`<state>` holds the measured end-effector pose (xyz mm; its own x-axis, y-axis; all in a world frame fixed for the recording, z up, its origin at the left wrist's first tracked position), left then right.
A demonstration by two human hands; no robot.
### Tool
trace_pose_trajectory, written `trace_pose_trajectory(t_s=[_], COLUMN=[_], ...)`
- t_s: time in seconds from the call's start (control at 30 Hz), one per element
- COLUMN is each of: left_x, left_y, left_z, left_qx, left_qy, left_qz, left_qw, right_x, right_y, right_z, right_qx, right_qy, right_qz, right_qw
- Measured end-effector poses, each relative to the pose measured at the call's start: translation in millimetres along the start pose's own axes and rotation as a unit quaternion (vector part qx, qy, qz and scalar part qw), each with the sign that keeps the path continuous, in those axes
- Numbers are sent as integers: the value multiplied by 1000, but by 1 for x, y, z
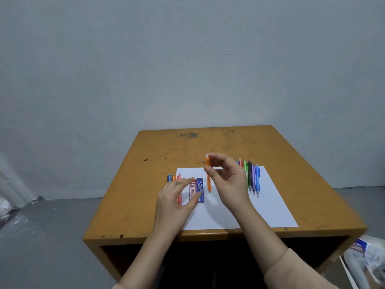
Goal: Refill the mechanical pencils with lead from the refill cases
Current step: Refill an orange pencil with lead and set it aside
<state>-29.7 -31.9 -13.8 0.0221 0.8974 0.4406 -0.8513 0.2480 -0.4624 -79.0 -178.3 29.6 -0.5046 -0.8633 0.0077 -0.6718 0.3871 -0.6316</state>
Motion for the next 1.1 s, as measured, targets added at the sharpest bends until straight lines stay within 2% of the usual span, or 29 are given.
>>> trace_pose_trajectory(t_s=[0.17,0.27,0.4,0.6,0.73,0.87,0.97,1.1], left_x=[-1,-2,-1,5,9,8,7,7], left_y=[1,2,2,-3,-7,-6,-6,-8], left_z=[6,7,0,-16,-27,-38,-42,-42], left_qx=[-40,-74,-82,-45,-27,-22,-17,-15], left_qy=[47,39,20,7,-10,-47,-63,-66], left_qz=[19,37,66,90,108,109,109,110], left_qw=[998,996,994,995,994,993,992,992], right_x=[-9,-13,-15,-3,13,18,17,10], right_y=[2,7,10,2,-6,-11,-13,-15], right_z=[-5,-3,3,14,30,55,72,88], right_qx=[-40,-74,-110,-119,-122,-148,-181,-220], right_qy=[-115,-159,-159,-125,-55,64,172,287], right_qz=[37,54,60,59,97,73,18,-87], right_qw=[992,983,979,983,986,984,968,928])
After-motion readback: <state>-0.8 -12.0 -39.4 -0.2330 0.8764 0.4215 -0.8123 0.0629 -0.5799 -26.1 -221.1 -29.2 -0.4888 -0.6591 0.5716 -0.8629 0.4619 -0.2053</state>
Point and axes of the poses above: each hand's wrist, its own y-axis away from the middle knuckle, its own x-axis out of the back of the hand, z = x × y, the point moved 3 cm from there along -y, towards the middle knuckle, and after that the axes turned 8 degrees about x, right-handed, at the moved point
